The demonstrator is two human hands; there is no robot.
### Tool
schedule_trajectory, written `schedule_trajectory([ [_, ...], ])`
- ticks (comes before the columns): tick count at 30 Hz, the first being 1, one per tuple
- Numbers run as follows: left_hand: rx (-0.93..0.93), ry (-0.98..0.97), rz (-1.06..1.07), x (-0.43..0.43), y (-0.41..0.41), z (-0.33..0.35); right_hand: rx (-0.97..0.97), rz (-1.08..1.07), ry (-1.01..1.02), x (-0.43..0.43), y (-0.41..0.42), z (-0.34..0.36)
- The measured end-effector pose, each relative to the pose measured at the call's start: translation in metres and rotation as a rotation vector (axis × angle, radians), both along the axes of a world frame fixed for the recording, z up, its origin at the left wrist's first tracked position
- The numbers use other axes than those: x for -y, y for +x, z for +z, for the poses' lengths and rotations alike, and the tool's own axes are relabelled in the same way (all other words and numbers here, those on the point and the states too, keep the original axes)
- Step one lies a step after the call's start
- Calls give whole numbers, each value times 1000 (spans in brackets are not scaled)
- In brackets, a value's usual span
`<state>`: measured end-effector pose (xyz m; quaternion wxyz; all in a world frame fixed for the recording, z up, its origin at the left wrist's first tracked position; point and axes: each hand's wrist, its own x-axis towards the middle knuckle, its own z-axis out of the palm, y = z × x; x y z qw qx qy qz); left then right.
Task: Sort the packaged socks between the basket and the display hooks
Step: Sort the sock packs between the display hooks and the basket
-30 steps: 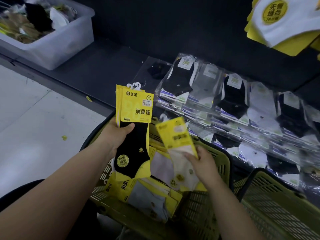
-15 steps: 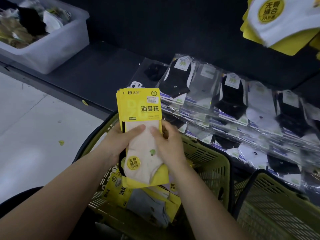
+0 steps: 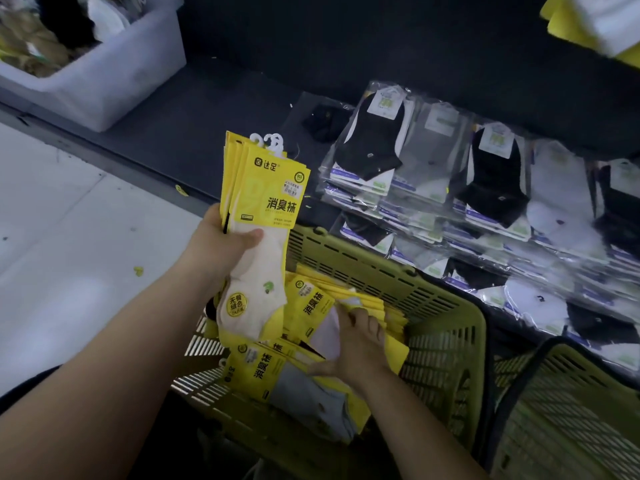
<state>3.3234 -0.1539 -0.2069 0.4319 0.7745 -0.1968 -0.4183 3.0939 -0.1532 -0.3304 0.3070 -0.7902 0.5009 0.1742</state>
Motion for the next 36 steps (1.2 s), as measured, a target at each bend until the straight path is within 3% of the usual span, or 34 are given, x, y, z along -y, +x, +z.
schedule_trajectory([
  [3,46,16,-78,4,3,7,121,-152,25,8,-2,0],
  [8,44,28,-177,8,10,21,-4,-152,34,26,5,10],
  [11,-4,19,-193,10,19,25,82,-234,87,35,-4,29],
  [19,-190,-149,-196,20,17,38,1024,-737,252,56,-16,120],
  [22,-259,-200,-204,25,2,41,1194,-785,265,61,23,137],
  [27,-397,-186,-234,21,-14,40,1109,-730,42,61,65,144],
  [30,-343,-194,-351,18,-14,40,1060,-645,-7,59,68,140],
  [32,-270,-177,-263,20,-5,41,986,-704,-72,52,59,121],
  [34,-167,-178,-192,22,7,47,781,-684,-105,33,43,93],
  [36,-78,-184,-167,23,17,53,459,-404,-25,1,29,59],
])
